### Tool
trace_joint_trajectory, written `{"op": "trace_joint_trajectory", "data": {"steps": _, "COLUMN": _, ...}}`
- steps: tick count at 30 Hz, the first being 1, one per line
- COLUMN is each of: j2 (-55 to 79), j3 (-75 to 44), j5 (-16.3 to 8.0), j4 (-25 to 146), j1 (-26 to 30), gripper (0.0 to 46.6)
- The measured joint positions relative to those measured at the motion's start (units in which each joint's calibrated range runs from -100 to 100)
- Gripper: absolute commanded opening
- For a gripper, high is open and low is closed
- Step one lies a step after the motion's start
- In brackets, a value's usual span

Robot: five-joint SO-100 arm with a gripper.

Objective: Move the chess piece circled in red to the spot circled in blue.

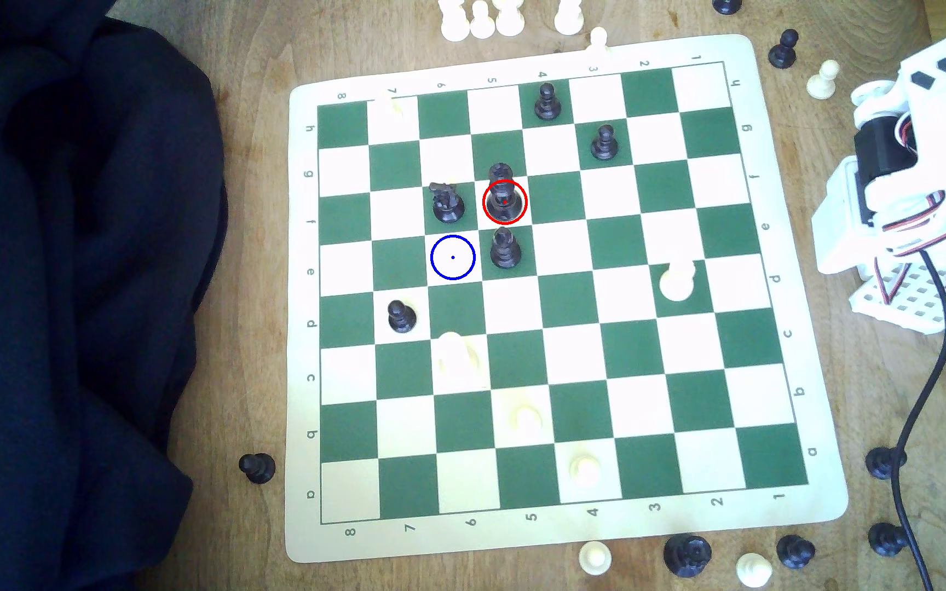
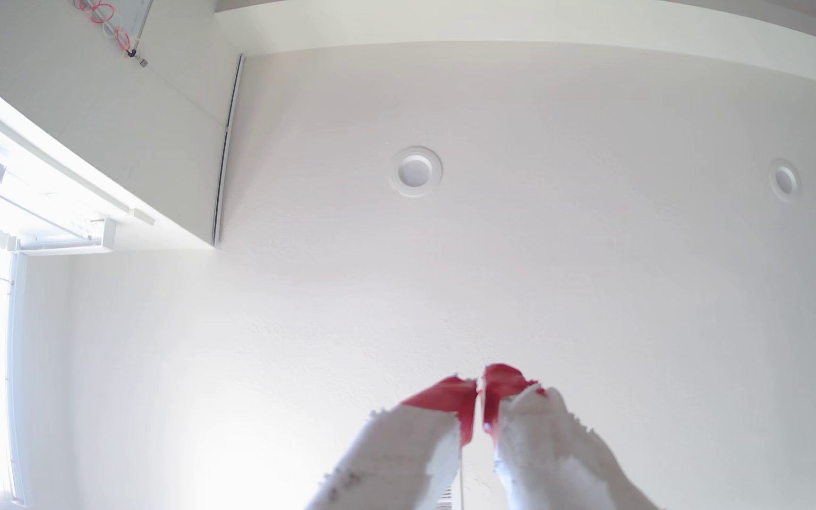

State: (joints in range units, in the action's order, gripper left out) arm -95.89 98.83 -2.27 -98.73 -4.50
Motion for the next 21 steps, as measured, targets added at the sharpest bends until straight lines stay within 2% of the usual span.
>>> {"op": "trace_joint_trajectory", "data": {"steps": 10, "j2": 0.0, "j3": 0.0, "j5": 0.0, "j4": 1.9, "j1": -2.1, "gripper": 0.2}}
{"op": "trace_joint_trajectory", "data": {"steps": 14, "j2": 0.0, "j3": 0.0, "j5": 0.0, "j4": 16.4, "j1": -4.6, "gripper": 0.2}}
{"op": "trace_joint_trajectory", "data": {"steps": 21, "j2": -0.1, "j3": -3.8, "j5": 0.0, "j4": 62.3, "j1": -5.9, "gripper": 0.2}}
